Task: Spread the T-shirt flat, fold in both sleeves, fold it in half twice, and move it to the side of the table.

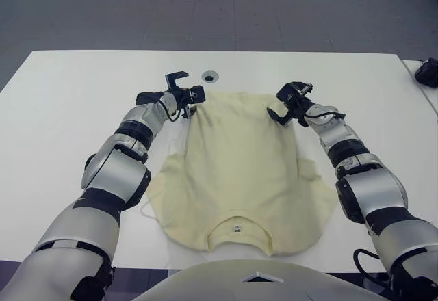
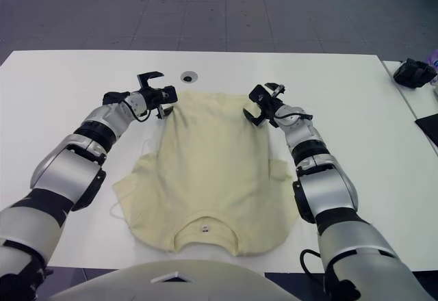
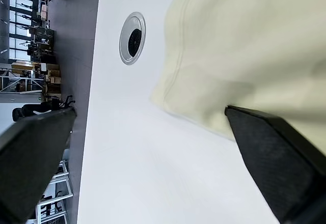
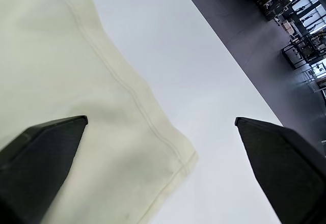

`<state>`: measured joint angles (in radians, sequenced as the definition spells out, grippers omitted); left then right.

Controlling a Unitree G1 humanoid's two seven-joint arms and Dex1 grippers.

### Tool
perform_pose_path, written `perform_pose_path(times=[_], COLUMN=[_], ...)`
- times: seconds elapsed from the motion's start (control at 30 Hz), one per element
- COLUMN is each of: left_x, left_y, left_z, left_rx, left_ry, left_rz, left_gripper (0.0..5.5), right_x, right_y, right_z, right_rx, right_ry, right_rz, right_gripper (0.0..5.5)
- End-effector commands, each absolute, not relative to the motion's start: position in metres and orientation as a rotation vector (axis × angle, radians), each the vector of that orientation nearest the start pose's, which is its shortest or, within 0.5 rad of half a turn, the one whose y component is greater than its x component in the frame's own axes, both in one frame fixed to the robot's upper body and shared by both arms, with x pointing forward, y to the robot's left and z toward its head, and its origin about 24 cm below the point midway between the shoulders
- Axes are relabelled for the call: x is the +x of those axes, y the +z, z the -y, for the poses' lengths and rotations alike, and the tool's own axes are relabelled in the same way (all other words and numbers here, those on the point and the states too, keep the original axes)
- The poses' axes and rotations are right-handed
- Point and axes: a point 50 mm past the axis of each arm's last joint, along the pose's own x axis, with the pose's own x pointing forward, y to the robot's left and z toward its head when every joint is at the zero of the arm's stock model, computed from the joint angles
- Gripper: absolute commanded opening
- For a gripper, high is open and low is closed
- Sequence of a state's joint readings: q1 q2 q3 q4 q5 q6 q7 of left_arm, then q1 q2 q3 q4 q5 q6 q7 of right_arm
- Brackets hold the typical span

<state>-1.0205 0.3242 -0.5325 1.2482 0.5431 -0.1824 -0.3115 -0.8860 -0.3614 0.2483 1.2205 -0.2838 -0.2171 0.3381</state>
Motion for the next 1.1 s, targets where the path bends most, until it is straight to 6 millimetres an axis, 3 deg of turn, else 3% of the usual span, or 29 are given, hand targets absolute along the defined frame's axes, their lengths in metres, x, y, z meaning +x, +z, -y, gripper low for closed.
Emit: perform_pose_path(times=[0.03, 0.2, 0.4, 0.47, 0.57, 0.63, 0.7, 0.77, 0.9, 0.97, 1.1], left_x=[0.390, 0.393, 0.401, 0.401, 0.391, 0.363, 0.319, 0.278, 0.207, 0.186, 0.164], left_y=[0.066, 0.072, 0.103, 0.112, 0.131, 0.132, 0.126, 0.119, 0.095, 0.088, 0.092], left_z=[-0.167, -0.167, -0.143, -0.151, -0.191, -0.222, -0.246, -0.254, -0.251, -0.254, -0.258], left_rx=[1.334, 1.328, 1.211, 1.216, 1.163, 0.964, 0.729, 0.571, 0.328, 0.288, 0.221], left_ry=[-0.568, -0.545, -0.540, -0.527, -0.460, -0.415, -0.399, -0.390, -0.409, -0.412, -0.385], left_rz=[-0.396, -0.372, -0.081, -0.020, 0.057, 0.047, 0.002, -0.044, -0.164, -0.213, -0.258], left_gripper=[5.40, 5.40, 5.40, 5.40, 5.40, 5.40, 5.40, 5.40, 5.40, 5.40, 5.40], right_x=[0.384, 0.391, 0.403, 0.400, 0.379, 0.346, 0.313, 0.288, 0.251, 0.236, 0.197], right_y=[0.063, 0.076, 0.131, 0.141, 0.146, 0.145, 0.142, 0.137, 0.132, 0.133, 0.131], right_z=[0.187, 0.186, 0.177, 0.183, 0.202, 0.214, 0.220, 0.222, 0.214, 0.213, 0.224], right_rx=[-0.840, -0.841, -0.483, -0.392, -0.305, -0.226, -0.177, -0.127, -0.034, 0.020, 0.168], right_ry=[0.421, 0.348, 0.325, 0.327, 0.348, 0.358, 0.358, 0.344, 0.338, 0.321, 0.192], right_rz=[-0.314, -0.241, 0.082, 0.154, 0.207, 0.191, 0.150, 0.103, 0.045, 0.035, -0.026], right_gripper=[5.39, 5.39, 5.39, 5.39, 5.39, 5.39, 5.39, 5.39, 5.39, 5.39, 5.39])
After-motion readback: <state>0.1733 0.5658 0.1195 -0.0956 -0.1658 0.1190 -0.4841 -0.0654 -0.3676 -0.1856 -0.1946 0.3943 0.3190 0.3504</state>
